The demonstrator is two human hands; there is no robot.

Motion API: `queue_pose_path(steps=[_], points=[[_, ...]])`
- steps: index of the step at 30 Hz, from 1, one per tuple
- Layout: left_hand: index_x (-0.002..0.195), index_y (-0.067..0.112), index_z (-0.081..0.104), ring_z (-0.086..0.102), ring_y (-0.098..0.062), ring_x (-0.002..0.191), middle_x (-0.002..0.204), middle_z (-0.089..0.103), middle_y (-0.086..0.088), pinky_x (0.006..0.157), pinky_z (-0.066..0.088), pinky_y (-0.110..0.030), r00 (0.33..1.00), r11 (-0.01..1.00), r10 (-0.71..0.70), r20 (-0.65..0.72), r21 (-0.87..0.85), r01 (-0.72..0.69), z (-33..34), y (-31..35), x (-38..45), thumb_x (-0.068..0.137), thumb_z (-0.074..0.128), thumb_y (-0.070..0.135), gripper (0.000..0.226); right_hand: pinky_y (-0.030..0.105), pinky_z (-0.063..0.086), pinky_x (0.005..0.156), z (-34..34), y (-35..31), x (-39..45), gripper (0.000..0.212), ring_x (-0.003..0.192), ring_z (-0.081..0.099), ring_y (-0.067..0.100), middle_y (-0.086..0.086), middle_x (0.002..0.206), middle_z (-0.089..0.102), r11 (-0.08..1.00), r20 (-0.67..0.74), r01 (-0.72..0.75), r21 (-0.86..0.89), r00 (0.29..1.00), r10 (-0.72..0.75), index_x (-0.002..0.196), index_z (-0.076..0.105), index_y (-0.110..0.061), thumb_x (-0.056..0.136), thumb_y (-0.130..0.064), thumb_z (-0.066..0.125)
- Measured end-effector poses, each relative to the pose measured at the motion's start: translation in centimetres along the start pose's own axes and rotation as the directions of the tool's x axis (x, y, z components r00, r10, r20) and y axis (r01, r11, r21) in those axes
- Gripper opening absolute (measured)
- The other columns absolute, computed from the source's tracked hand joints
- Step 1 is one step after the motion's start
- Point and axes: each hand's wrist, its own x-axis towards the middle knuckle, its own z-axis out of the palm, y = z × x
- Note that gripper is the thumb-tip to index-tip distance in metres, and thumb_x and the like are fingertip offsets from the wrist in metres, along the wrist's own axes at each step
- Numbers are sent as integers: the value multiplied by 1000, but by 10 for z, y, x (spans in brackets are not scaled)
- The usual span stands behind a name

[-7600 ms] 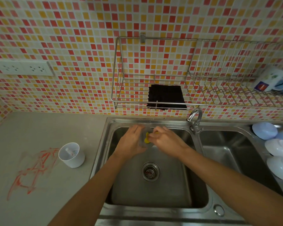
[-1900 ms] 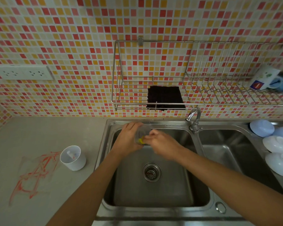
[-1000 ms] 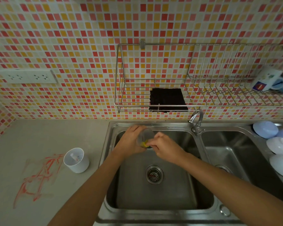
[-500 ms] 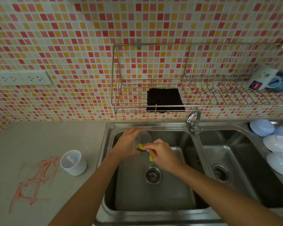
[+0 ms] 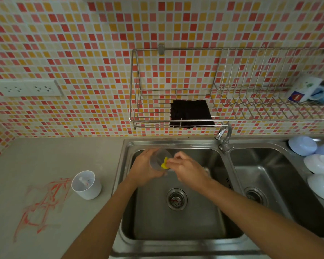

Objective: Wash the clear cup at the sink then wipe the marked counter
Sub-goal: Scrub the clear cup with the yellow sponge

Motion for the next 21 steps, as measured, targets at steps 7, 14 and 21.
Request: queue_pose_path(steps=[7, 14, 21], points=[[130, 25, 53, 57, -6, 111, 121, 62, 10, 97, 49, -36, 997, 995, 25, 80, -100, -17, -4, 8, 3, 55, 88, 46, 85, 37, 54, 78, -26, 4, 22, 33, 99, 61, 26, 3, 108, 68, 944, -38, 247, -220, 965, -261, 107, 69, -5, 74, -6, 70], [134, 20, 50, 48, -11, 119, 130, 54, 4, 103, 41, -32, 995, 994, 79, 58, 69, -83, -12, -6, -5, 56, 89, 36, 88, 25, 52, 75, -19, -1, -4, 39, 83, 54, 20, -8, 104, 70, 997, 42, 40, 62, 998, -43, 107, 72, -16, 74, 6, 68], [136, 21, 47, 42, -14, 125, 134, 51, 3, 105, 32, -24, 988, 972, 155, 10, 175, -155, 0, -7, -10, 62, 86, 31, 85, 27, 52, 75, -6, -7, 0, 50, 91, 55, 22, -4, 106, 68, 999, -13, -44, -22, 999, 43, 108, 70, -16, 64, 8, 70]])
